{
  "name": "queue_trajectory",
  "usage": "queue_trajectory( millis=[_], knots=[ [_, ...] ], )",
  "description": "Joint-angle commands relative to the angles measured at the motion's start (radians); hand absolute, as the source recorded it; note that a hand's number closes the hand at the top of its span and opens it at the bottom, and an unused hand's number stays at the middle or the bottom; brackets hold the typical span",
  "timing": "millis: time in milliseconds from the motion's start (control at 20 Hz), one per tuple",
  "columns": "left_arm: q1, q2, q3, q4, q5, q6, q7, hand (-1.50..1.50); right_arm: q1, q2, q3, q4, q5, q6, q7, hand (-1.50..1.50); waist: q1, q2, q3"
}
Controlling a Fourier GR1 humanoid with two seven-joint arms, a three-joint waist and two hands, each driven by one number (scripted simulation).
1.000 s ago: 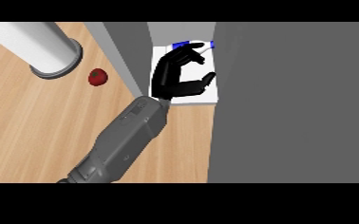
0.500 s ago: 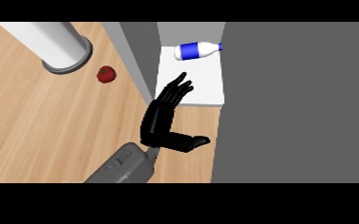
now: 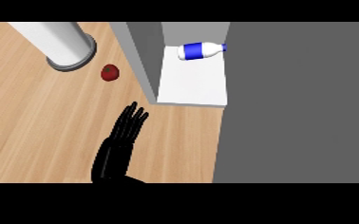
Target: Pick up the bottled water, place it into the cabinet and close the cabinet
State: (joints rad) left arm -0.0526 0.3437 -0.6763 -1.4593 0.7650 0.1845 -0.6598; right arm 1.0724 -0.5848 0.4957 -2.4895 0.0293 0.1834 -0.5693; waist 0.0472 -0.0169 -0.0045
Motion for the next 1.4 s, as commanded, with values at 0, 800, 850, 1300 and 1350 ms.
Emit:
queue_trajectory(
  millis=[0, 800, 850, 1300, 1350],
  knots=[
    [0.099, 0.122, 0.016, -0.097, 0.014, -0.081, -0.03, -1.5, -0.058, -0.116, -0.007, -0.148, 0.185, 0.052, 0.068, 1.5, 0.024, 0.0, -0.003],
    [0.373, 0.463, 0.215, -0.228, 0.121, -0.36, -0.174, -1.5, -0.337, -0.121, 0.242, -0.162, 0.101, -0.001, 0.372, 1.5, 0.053, 0.027, -0.006],
    [0.39, 0.489, 0.208, -0.232, 0.103, -0.382, -0.179, -1.5, -0.346, -0.119, 0.242, -0.175, 0.081, -0.01, 0.396, 1.5, 0.063, 0.028, -0.007],
    [0.376, 0.546, 0.275, -0.209, 0.15, -0.468, -0.186, -1.5, -0.696, -0.08, 0.281, -0.046, 0.052, 0.052, 0.532, 1.5, 0.103, 0.04, -0.011],
    [0.384, 0.546, 0.261, -0.227, 0.135, -0.459, -0.183, -1.5, -0.72, -0.078, 0.266, -0.039, 0.038, 0.048, 0.549, 1.5, 0.124, 0.042, -0.012]
  ],
)
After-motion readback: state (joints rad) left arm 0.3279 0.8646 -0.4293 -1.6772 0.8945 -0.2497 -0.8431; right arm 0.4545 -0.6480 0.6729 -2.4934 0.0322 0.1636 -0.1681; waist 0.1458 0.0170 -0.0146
